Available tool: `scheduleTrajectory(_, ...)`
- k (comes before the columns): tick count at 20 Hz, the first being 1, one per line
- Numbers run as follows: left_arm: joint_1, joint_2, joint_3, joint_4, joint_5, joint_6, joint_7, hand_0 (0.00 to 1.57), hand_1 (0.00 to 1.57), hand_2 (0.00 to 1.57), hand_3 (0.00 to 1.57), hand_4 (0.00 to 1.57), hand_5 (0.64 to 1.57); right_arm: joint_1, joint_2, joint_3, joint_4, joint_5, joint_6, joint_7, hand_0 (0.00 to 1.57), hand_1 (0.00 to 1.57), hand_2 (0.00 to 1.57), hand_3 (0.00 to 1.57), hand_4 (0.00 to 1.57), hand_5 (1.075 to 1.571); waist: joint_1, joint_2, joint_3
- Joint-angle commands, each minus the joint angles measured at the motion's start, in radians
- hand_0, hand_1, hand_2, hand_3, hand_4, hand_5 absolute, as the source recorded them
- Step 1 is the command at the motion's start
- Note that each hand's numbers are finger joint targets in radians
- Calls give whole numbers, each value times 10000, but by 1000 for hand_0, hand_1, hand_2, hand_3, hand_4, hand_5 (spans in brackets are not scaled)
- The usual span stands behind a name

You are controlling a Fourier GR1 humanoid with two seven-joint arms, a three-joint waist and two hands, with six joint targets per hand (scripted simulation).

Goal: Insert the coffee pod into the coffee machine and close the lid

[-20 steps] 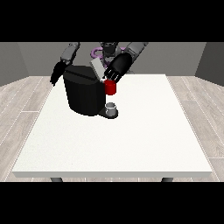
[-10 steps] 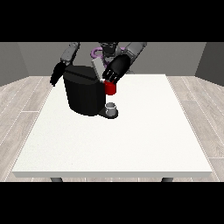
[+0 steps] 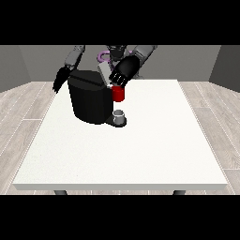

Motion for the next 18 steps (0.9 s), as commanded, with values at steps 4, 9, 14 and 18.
scheduleTrajectory(4,209,452,-358,185,-640,334,-360,1216,1216,1228,1104,0,1571,178,71,271,-360,160,10,295,0,0,0,0,0,1571,-247,-114,1)
scheduleTrajectory(9,402,389,-716,19,-981,366,-676,1160,1160,1178,1050,0,1571,175,-193,-179,26,12,-51,-201,0,0,0,0,145,1571,132,-75,5)
scheduleTrajectory(14,231,572,-274,264,-841,924,-1010,1117,1117,1136,985,0,1571,-157,-58,-60,-290,42,-142,-249,0,0,0,0,0,1571,-130,663,3)
scheduleTrajectory(18,65,391,-42,217,-780,1487,-969,1150,1150,1145,953,0,1571,-144,-28,69,-425,-42,78,154,0,0,0,0,0,1571,-410,548,2)
